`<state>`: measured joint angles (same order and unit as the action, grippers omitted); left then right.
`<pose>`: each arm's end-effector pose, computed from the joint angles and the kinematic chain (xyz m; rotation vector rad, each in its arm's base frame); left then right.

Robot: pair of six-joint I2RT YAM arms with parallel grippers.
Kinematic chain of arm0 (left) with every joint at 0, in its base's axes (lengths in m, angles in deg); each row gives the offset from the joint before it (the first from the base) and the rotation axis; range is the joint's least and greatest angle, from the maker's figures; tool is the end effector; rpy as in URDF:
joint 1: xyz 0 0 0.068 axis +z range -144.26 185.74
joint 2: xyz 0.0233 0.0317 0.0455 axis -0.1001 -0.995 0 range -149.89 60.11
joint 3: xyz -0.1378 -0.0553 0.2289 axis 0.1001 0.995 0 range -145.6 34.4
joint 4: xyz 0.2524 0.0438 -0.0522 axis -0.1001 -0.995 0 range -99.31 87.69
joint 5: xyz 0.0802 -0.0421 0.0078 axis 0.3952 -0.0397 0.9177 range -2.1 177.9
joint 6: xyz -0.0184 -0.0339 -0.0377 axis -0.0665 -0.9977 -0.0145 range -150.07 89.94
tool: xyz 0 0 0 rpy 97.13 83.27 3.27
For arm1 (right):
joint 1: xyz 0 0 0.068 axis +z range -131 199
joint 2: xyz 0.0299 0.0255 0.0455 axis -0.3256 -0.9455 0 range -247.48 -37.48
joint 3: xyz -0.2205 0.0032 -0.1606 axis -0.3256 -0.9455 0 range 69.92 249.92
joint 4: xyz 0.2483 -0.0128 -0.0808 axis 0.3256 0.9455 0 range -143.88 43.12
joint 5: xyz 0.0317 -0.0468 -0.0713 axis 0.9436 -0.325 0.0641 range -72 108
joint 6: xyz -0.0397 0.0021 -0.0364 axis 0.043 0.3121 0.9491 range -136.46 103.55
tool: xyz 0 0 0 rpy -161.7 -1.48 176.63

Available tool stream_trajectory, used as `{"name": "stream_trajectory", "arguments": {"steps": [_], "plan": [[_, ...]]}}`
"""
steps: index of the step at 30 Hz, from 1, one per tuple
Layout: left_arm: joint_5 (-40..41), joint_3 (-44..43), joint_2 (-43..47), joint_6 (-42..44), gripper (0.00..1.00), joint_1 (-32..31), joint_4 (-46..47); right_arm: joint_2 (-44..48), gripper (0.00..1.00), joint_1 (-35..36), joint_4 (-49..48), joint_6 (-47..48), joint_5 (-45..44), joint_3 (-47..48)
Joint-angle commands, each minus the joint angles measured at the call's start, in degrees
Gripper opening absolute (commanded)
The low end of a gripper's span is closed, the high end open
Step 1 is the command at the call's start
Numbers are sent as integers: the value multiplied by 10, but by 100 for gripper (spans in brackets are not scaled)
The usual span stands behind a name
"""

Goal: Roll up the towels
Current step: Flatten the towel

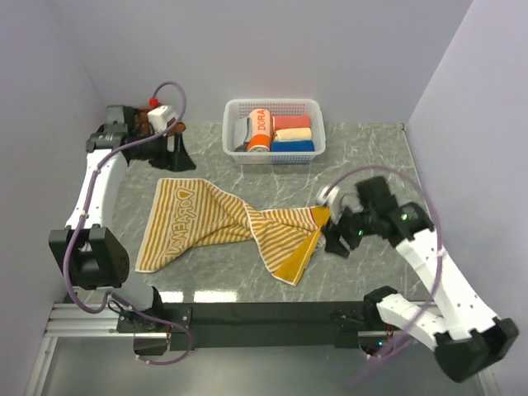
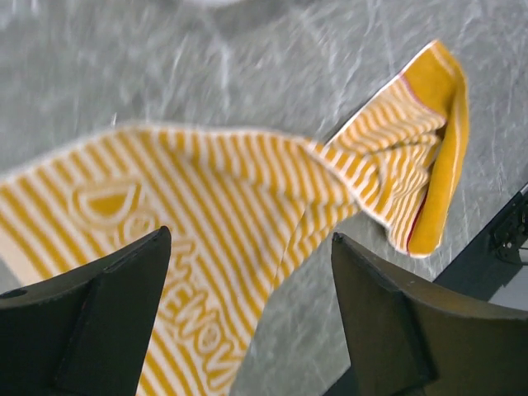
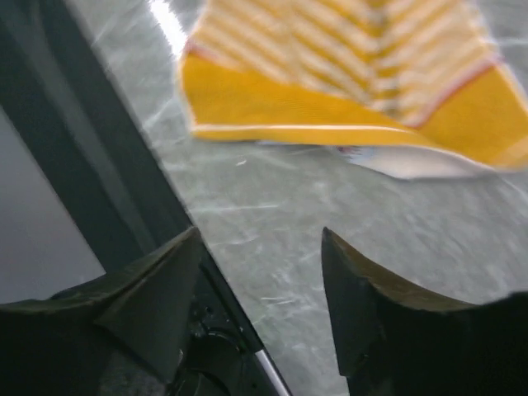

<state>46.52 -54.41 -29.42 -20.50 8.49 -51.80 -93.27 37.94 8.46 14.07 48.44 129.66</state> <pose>0.3287 -0.0078 0.3571 0.4459 2.2538 -0.7663 0.1519 0.0711 0.3194 -1.2113 2.1733 0.6007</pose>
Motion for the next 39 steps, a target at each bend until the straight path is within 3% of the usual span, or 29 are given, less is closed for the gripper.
{"name": "stream_trajectory", "arguments": {"steps": [1,6,10,14,20,25,26,28,29,30,34,37,38,39], "plan": [[-32,52,10,43,84,45,-46,33,69,142,-35,10,-131,-54],[-9,94,16,68,87,72,-56,-14,73,358,-150,-33,-262,-128],[9,122,30,69,89,73,-47,-70,74,465,-223,-33,-342,-154],[27,137,33,66,89,72,-42,-137,75,509,-298,-22,-388,-169],[87,164,38,47,90,75,-10,-196,73,523,-351,-16,-387,-179],[165,132,-11,12,86,76,54,-221,49,522,-369,-16,-379,-199],[176,123,-20,6,85,76,58,-223,37,522,-376,-18,-376,-202],[176,88,-56,-2,83,76,56,-223,25,518,-370,-22,-369,-203],[169,76,-68,-5,82,77,52,-222,12,516,-365,-24,-366,-201],[166,58,-85,-7,81,77,49,-219,11,515,-359,-26,-361,-198],[162,40,-102,-11,81,76,50,-187,13,514,-332,-26,-333,-193],[162,36,-105,-6,82,77,47,-148,28,514,-281,-20,-297,-184],[162,36,-105,-5,82,76,44,-137,41,514,-275,-16,-284,-184],[162,38,-104,-5,82,76,43,-129,45,514,-269,-13,-282,-185]]}}
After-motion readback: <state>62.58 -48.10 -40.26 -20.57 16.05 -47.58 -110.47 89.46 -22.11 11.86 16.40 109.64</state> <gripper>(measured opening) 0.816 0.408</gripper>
